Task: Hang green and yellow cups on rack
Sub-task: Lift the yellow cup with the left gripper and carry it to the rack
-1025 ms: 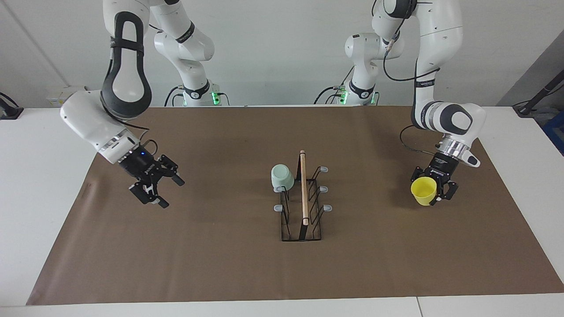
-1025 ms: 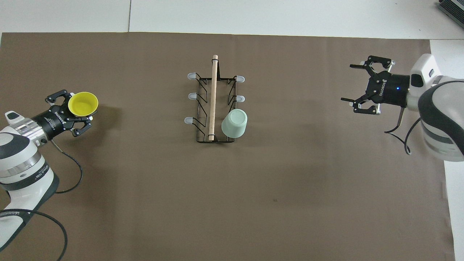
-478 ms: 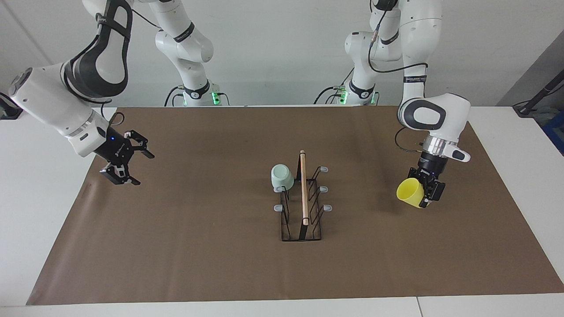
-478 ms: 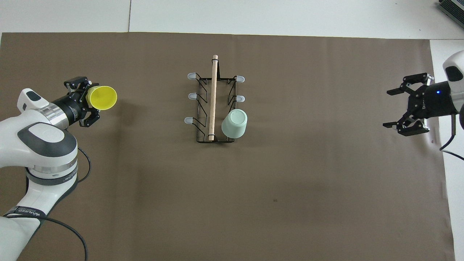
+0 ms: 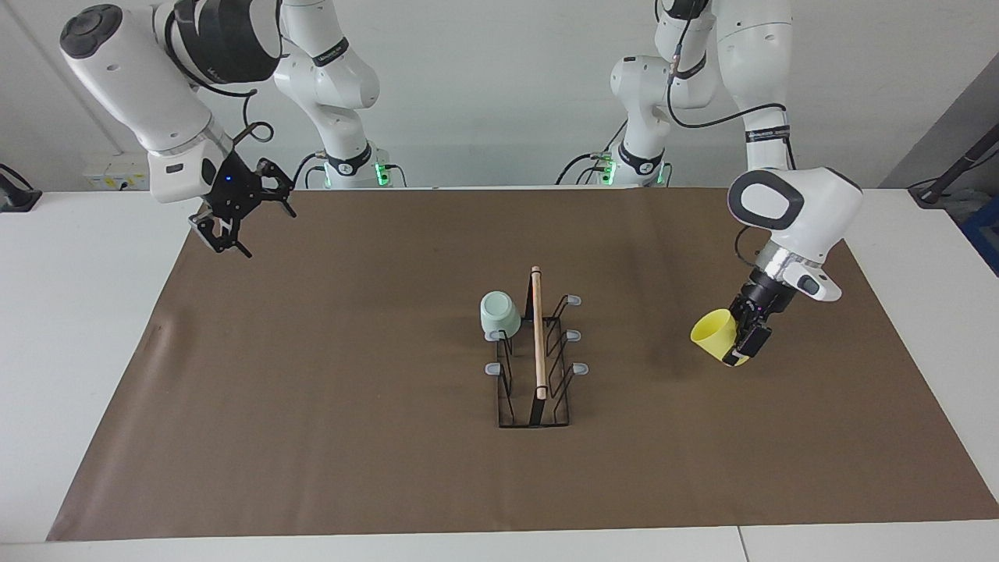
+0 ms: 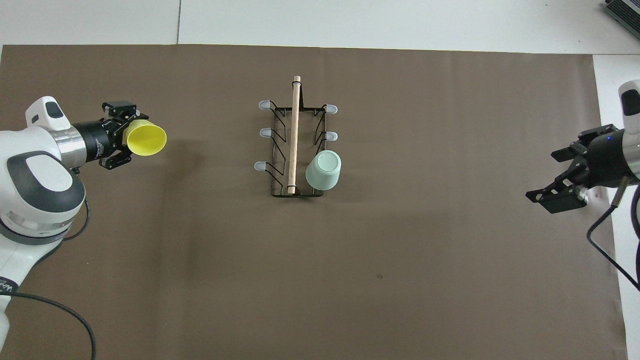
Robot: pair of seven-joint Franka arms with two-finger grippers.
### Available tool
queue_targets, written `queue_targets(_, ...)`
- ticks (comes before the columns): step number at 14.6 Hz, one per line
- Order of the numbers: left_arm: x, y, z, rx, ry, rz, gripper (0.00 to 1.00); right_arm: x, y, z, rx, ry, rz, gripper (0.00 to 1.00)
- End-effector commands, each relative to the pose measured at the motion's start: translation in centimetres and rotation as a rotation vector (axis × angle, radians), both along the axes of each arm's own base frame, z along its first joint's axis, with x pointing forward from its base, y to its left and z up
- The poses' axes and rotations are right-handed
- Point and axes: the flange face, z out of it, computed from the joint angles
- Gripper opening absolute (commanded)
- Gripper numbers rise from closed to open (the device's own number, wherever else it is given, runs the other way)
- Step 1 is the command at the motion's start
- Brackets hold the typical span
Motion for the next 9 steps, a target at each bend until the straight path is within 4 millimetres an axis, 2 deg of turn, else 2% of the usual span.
queue_targets(1, 2.3, 0.3, 2.6, 0.124, 0.054, -0.1, 0.0, -1.1, 1.2, 1.8, -0.049, 0.064, -0.17, 1.0)
queue_targets(3, 3.2, -0.5, 3.9, 0.205, 0.092, -0.153, 0.0, -1.5, 1.5, 1.9, -0.056, 0.1, -0.23, 1.0)
queue_targets(5, 4.4, -1.3, 6.8, 0.302, 0.116, -0.209, 0.0, -1.8, 1.1, 1.9, -0.058, 0.102, -0.247, 1.0)
queue_targets(7, 4.7, -1.9, 9.3, 0.418, 0.119, -0.194, 0.0, -1.7, -1.5, 2.1, -0.05, 0.097, -0.286, 1.0)
queue_targets(8, 4.5, -3.6, 9.8, 0.482, 0.12, -0.214, 0.0, -1.7, -0.7, 2.0, -0.049, 0.102, -0.267, 1.0)
queue_targets(9, 4.3, -5.0, 10.2, 0.531, 0.118, -0.22, 0.0, -1.7, -0.9, 1.8, -0.051, 0.122, -0.272, 1.0)
